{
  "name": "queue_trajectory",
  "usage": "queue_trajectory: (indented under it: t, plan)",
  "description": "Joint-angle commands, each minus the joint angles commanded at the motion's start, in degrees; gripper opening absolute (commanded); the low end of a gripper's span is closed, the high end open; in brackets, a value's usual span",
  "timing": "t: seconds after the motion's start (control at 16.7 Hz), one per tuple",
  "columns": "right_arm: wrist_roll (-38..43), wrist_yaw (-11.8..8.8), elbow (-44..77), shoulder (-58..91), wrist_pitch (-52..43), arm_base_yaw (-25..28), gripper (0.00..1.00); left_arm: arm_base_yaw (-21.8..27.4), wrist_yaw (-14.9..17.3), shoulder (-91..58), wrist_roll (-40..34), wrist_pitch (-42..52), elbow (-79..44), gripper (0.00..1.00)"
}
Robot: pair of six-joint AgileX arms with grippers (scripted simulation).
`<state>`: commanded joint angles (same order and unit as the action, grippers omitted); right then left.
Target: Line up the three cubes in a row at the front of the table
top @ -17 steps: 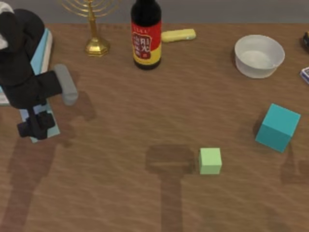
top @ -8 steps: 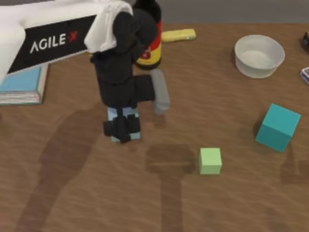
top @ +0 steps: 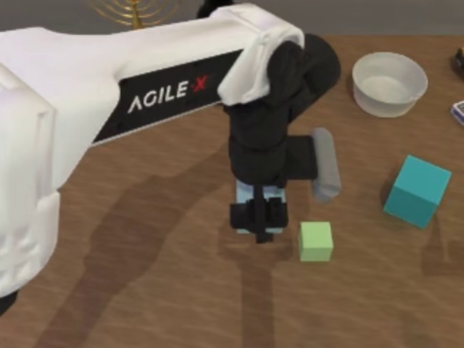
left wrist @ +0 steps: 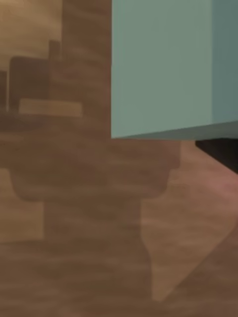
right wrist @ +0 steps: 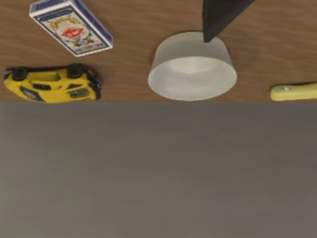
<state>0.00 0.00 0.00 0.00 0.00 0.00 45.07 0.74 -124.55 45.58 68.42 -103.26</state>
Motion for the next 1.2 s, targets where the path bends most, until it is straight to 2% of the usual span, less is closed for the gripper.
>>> queue_trajectory:
  t: [0.24, 0.66, 0.96, 1.2]
  plan:
    - [0.0, 0.0, 0.0, 0.0, 0.0, 0.0, 1.0, -0.2, 0.0, 0.0, 0.1, -1.1, 0.8, 0.0]
    - [0.0, 0.0, 0.0, 0.0, 0.0, 0.0, 1.0, 0.2, 0.0, -4.3, -0.2, -12.6, 8.3, 0.0]
    - [0.0, 0.0, 0.0, 0.0, 0.0, 0.0, 1.0, 0.2, 0.0, -4.6, -0.2, -13.4, 8.8, 0.0]
    - [0.0, 0.0, 0.0, 0.0, 0.0, 0.0, 1.0, 0.2, 0.0, -4.6, -0.2, -13.4, 8.8, 0.3]
